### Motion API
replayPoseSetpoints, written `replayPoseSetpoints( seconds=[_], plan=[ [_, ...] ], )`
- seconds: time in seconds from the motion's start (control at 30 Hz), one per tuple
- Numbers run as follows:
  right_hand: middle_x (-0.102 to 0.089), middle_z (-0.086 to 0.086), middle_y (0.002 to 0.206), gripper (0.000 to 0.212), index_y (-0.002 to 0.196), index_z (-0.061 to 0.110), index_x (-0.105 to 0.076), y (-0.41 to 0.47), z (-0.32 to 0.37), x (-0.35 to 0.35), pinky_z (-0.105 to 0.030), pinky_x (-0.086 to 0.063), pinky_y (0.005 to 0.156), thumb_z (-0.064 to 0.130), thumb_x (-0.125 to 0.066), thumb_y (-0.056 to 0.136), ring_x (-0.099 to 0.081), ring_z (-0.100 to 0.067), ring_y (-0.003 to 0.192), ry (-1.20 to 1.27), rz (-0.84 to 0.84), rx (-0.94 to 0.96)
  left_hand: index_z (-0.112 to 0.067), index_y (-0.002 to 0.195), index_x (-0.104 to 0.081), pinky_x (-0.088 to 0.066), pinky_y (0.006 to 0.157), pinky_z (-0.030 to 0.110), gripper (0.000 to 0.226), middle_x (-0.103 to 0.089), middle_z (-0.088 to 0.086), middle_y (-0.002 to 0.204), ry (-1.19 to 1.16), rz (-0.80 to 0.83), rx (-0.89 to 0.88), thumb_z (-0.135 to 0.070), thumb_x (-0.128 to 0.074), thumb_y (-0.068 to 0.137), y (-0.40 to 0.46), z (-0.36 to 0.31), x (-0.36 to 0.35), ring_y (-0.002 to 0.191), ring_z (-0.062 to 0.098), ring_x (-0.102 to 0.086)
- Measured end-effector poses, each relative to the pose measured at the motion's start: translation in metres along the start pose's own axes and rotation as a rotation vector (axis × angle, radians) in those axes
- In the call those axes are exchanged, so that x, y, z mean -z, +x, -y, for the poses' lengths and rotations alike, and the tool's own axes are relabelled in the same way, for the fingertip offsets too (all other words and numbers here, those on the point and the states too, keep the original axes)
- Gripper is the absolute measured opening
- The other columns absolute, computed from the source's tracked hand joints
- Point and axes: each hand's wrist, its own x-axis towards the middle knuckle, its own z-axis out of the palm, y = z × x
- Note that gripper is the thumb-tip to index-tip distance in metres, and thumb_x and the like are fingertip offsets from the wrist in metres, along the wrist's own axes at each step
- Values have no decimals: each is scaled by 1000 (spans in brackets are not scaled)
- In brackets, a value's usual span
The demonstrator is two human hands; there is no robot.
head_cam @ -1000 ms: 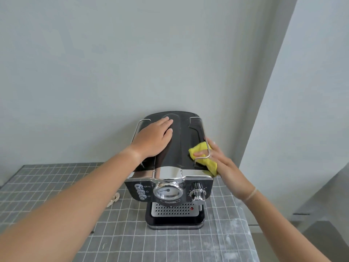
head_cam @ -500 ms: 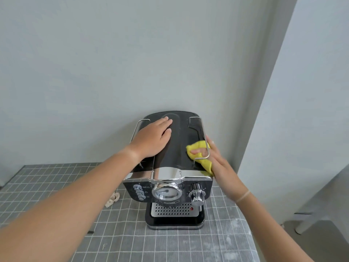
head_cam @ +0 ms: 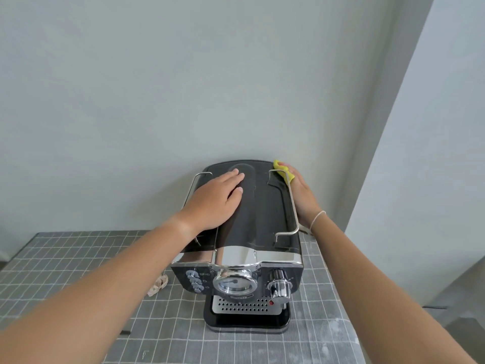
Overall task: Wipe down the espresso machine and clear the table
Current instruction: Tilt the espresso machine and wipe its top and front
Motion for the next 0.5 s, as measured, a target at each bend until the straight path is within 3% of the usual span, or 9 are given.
replayPoseSetpoints(
  seconds=[0.13, 0.27, 0.5],
  plan=[
    [-60, 8, 123, 23, 106, 24, -67, 44, 1, -7, -34, -32, 111, 21, -49, 91, -50, -9, 120, -31, 162, -7, -21, 140, -35, -19, 112, 25, 45, -26, -7, 153, -7, -13, 49, -28, -33, 96, 11, 12, 1, 141, 6, -21],
    [-54, 8, 130, 32, 92, 38, -70, 38, -5, 13, -35, -25, 114, 20, -43, 91, -40, -8, 130, -111, 176, 62, -22, 141, -34, -19, 113, 25, 45, -25, -8, 153, -7, -18, 14, -29, -33, 96, 8, 7, 3, 141, 6, -21],
    [-50, 5, 135, 27, 107, 34, -66, 64, 7, 8, -33, -23, 115, 26, -43, 95, -39, -10, 130, -241, 303, 42, -25, 140, -34, -18, 111, 22, 45, -25, -10, 153, 4, -28, 20, -30, -33, 96, 9, 8, 3, 140, 6, -22]
  ],
)
